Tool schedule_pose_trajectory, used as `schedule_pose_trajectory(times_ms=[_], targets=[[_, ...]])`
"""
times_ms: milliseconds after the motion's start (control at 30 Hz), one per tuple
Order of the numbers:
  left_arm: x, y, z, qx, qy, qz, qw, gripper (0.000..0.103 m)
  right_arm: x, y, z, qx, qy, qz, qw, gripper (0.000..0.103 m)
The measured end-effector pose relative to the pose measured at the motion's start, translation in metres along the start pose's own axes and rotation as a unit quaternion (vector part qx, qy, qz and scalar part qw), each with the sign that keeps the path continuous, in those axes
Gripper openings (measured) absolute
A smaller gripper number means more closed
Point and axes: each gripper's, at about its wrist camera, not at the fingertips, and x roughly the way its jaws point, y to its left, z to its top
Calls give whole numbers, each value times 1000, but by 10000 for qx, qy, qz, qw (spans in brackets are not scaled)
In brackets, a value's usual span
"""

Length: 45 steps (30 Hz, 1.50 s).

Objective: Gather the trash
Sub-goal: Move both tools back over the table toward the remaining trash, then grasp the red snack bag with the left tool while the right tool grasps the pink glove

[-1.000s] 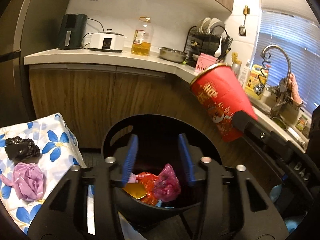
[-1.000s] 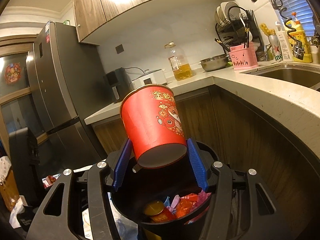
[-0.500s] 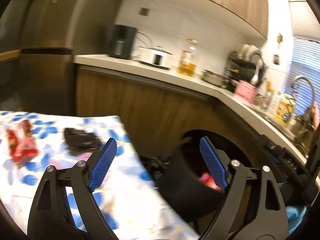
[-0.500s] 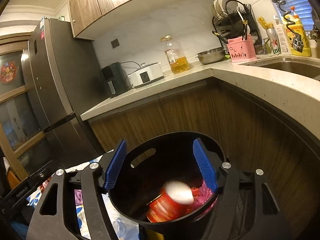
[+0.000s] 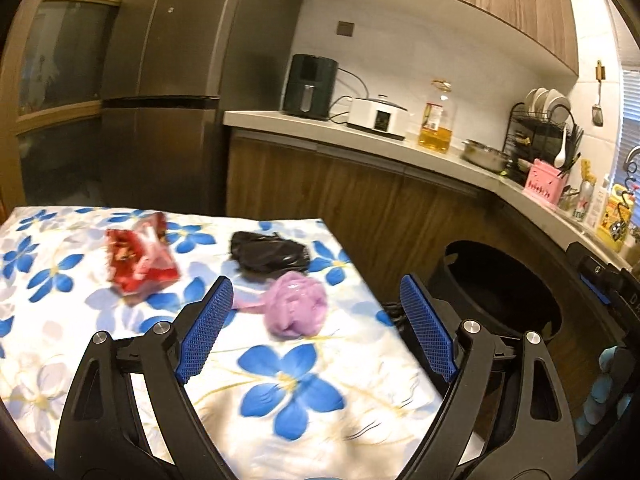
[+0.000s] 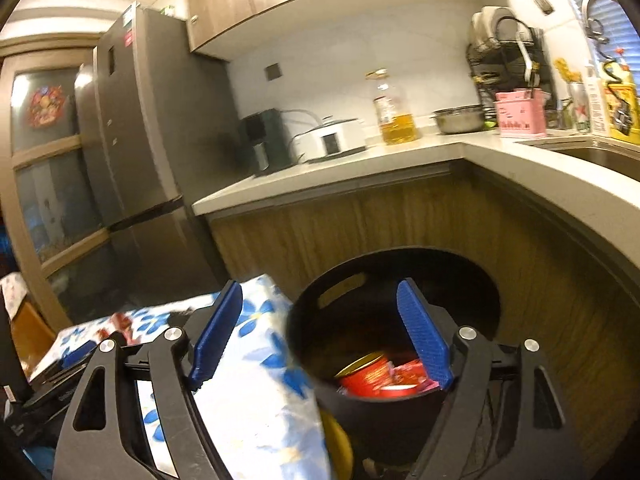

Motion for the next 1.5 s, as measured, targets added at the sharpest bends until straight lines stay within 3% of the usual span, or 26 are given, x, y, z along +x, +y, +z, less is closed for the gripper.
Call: schedule_pose_trajectory(times_ms=[600, 1067, 1133, 1333, 1500], targets=[[-28, 92, -1, -276, -170, 1088, 9935, 84, 21, 95, -30, -512, 361, 653, 9959, 78], [51, 127, 20, -283, -24, 1431, 9893, 84, 63, 117, -43, -489, 471, 591, 9959, 74], [63, 128, 21, -216, 38, 1482, 9887, 78, 68, 120, -45, -544, 469, 570, 9958, 74], [99, 141, 16, -225, 594, 1439, 9875, 38, 87, 130, -51, -701, 526, 542, 9947, 73], [99, 148, 10, -374, 642, 1193, 9901, 20, 105, 138, -62, -805, 709, 518, 9929, 69]])
